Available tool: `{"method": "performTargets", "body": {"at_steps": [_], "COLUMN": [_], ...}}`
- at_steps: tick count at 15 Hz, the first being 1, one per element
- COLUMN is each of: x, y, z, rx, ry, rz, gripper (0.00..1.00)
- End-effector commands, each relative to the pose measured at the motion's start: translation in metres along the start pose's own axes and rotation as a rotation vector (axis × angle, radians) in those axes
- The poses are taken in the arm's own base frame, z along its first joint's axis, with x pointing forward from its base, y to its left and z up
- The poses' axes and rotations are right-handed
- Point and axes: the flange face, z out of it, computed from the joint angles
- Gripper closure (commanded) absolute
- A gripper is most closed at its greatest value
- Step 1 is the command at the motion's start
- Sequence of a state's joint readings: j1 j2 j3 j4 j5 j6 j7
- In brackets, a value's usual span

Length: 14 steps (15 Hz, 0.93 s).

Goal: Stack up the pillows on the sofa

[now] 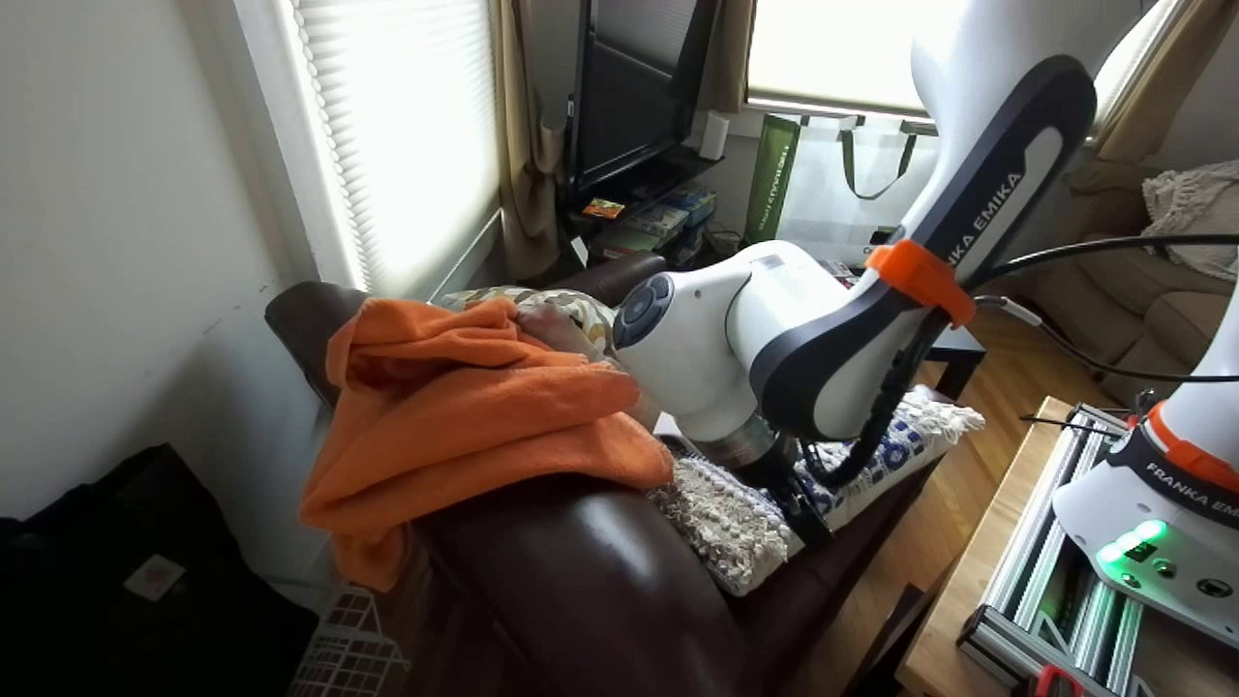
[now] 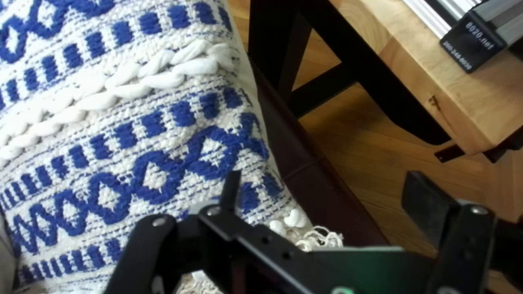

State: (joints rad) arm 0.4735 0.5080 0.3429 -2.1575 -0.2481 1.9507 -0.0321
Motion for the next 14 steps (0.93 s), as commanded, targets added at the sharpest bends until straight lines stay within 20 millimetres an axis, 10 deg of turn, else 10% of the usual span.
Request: {"method": "performTargets", "body": {"at_steps": [1,14], "x": [0.026,0.053], "y": [-0.011,0.011], "z": [0.017,0.062], "rx": [-0.147,-0.188], "ry": [-0.051,0.042], "rz": [-0.047,-0.122], "gripper": [0.0,0.0]}}
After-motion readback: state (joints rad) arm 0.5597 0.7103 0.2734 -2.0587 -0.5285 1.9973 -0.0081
